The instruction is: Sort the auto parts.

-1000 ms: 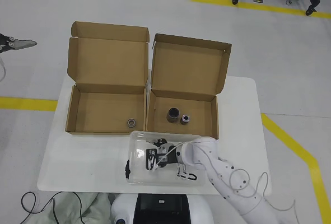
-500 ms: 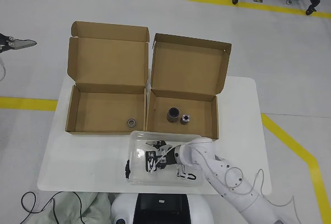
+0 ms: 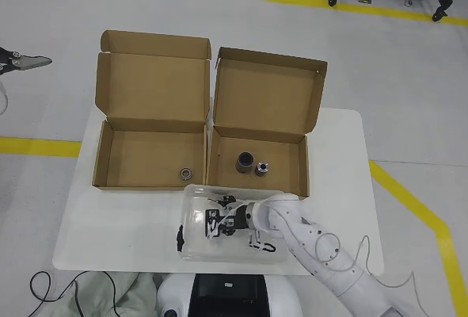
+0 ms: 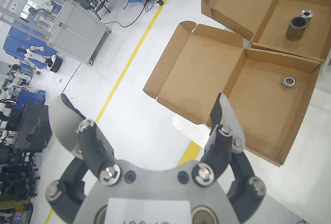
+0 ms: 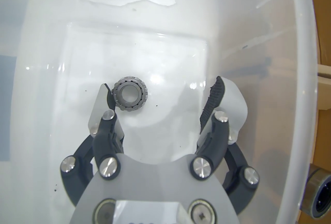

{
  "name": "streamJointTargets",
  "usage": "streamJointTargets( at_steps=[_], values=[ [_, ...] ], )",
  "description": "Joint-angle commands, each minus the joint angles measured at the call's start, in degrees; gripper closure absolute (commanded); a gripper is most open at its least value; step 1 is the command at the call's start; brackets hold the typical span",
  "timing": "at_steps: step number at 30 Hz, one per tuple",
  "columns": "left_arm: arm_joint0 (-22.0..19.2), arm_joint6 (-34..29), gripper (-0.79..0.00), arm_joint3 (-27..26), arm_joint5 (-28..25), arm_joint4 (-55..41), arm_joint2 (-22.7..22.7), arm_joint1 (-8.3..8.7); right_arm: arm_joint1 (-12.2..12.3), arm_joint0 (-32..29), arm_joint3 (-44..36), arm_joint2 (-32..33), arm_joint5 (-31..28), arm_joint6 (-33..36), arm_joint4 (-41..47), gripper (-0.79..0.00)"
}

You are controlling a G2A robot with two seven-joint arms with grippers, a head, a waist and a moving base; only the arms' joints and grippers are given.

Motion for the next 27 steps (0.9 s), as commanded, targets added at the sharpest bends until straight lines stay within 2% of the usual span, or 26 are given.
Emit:
streamJointTargets(
  at_steps=[1,5,14,22,27],
  values=[
    [0.00,0.00,-0.785,0.00,0.00,0.00,0.00,0.00,0.03,-0.10,0.22,0.10,1.07,-0.86,0.04,-0.662],
    [0.00,0.00,-0.785,0.00,0.00,0.00,0.00,0.00,0.14,-0.61,0.34,0.21,3.04,-2.05,-0.26,-0.662],
    [0.00,0.00,-0.785,0.00,0.00,0.00,0.00,0.00,0.16,-0.19,0.56,-1.78,0.19,-4.65,-0.65,-0.656],
    [0.00,0.00,-0.785,0.00,0.00,0.00,0.00,0.00,0.04,0.17,1.33,-2.66,0.30,-3.78,-0.44,-0.480],
    [0.00,0.00,-0.785,0.00,0.00,0.00,0.00,0.00,0.08,0.08,1.60,-2.78,0.62,-3.05,-0.23,-0.465]
  ],
)
